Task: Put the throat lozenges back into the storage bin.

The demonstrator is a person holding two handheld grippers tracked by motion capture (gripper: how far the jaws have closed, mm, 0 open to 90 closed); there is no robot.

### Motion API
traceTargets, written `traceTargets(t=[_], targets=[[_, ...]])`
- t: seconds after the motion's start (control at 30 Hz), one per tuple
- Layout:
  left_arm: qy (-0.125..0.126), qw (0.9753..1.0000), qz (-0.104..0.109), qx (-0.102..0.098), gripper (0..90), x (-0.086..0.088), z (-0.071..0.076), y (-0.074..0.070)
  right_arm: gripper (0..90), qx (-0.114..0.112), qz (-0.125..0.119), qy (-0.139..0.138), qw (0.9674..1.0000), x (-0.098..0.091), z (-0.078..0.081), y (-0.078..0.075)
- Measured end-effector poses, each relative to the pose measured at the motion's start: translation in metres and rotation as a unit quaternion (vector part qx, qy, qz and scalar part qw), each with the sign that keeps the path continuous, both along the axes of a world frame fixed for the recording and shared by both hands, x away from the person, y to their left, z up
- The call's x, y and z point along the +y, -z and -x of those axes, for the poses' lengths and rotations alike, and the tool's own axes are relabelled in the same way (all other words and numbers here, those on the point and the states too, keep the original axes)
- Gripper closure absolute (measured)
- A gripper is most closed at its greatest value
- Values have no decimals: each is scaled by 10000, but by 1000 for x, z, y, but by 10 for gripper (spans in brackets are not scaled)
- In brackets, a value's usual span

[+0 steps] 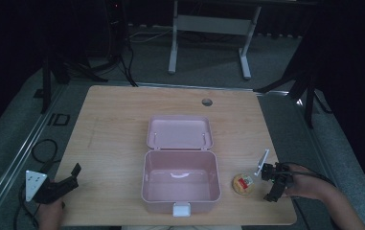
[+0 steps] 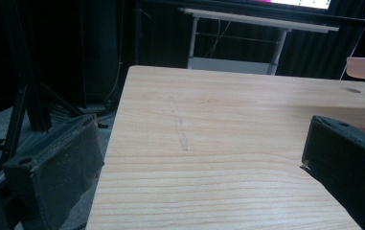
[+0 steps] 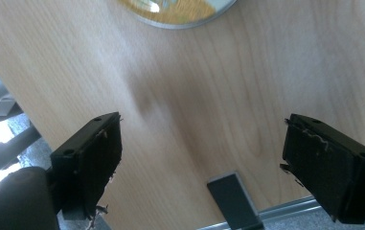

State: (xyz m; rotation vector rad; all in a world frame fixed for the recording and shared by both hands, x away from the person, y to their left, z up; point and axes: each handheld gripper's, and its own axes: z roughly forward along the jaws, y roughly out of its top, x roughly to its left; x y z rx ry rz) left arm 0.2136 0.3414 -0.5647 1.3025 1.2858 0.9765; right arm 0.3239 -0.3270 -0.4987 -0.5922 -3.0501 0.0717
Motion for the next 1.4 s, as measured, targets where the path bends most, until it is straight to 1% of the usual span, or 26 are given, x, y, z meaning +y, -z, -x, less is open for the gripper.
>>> traceTargets(t=[0.03, 0.07, 0.13, 0.17, 0.23, 0.27, 0.3, 0.37, 0.4, 0.47, 0.5, 0.57, 0.6, 0.67, 0.93, 0.97, 1.07, 1.13, 1.17, 1.33, 1.4], targets=[[-1, 10000, 0, 0, 3, 0, 0, 0, 132, -20, 19, -50, 10000, 1, -1, 0], [-2, 10000, 2, 0, 4, 0, 0, 0, 133, 4, 31, -38, 10000, 3, -1, 0], [-1, 10000, -2, 3, 4, 0, 0, 0, 133, -43, 36, -113, 9999, 7, -2, 0], [-2, 10000, 1, 2, 3, 0, 0, 0, 133, -26, -4, -131, 9999, 9, -4, 0], [-1, 10000, 0, 2, 3, 0, 0, 0, 136, -80, -73, -206, 9997, 15, -5, 0], [1, 10000, 1, 3, 3, 0, 0, 0, 136, -64, -97, -228, 9997, 18, -6, 0], [0, 10000, 3, 2, 3, 0, 0, 0, 136, -90, -85, -292, 9995, 21, -7, 0], [1, 10000, 3, 2, 3, 0, 0, 0, 136, -124, -97, -318, 9994, 24, -7, 0], [7, 10000, 2, -3, 4, 0, 0, 0, 136, -115, -131, -380, 9991, 31, -9, 1], [10, 10000, 4, -4, 3, 0, 0, 0, 136, -83, -142, -448, 9989, 37, -9, 2], [15, 10000, 4, -5, 4, 0, 0, 0, 136, -115, -123, -507, 9986, 40, -10, 3], [18, 10000, 3, -6, 4, 0, 0, 0, 136, -92, -136, -570, 9982, 46, -11, 5], [20, 10000, 1, -4, 3, 0, 0, 0, 136, -126, -133, -607, 9980, 49, -11, 6], [21, 10000, -2, -5, 3, 0, 0, 0, 136, -100, -185, -652, 9976, 55, -13, 7], [33, 10000, 7, -6, 3, 0, 0, 0, 143, -130, -129, -954, 9953, 75, -14, 14], [35, 10000, 8, -7, 3, 0, 0, 0, 146, -99, -124, -964, 9952, 77, -15, 14], [38, 10000, 7, -8, 4, 0, 0, 0, 173, -61, -78, -1000, 9949, 80, -15, 16], [39, 10000, 8, -8, 3, 0, 0, 0, 175, -72, -55, -1016, 9948, 81, -15, 16], [39, 10000, 6, -7, 3, 0, 0, 0, 191, -69, -39, -1026, 9947, 81, -14, 16], [37, 10000, -1, -6, 3, 0, 0, 0, 196, -90, -5, -1088, 9940, 82, -13, 15], [38, 10000, -1, -7, 3, 0, 0, 0, 197, -58, 43, -1113, 9938, 82, -13, 14]])
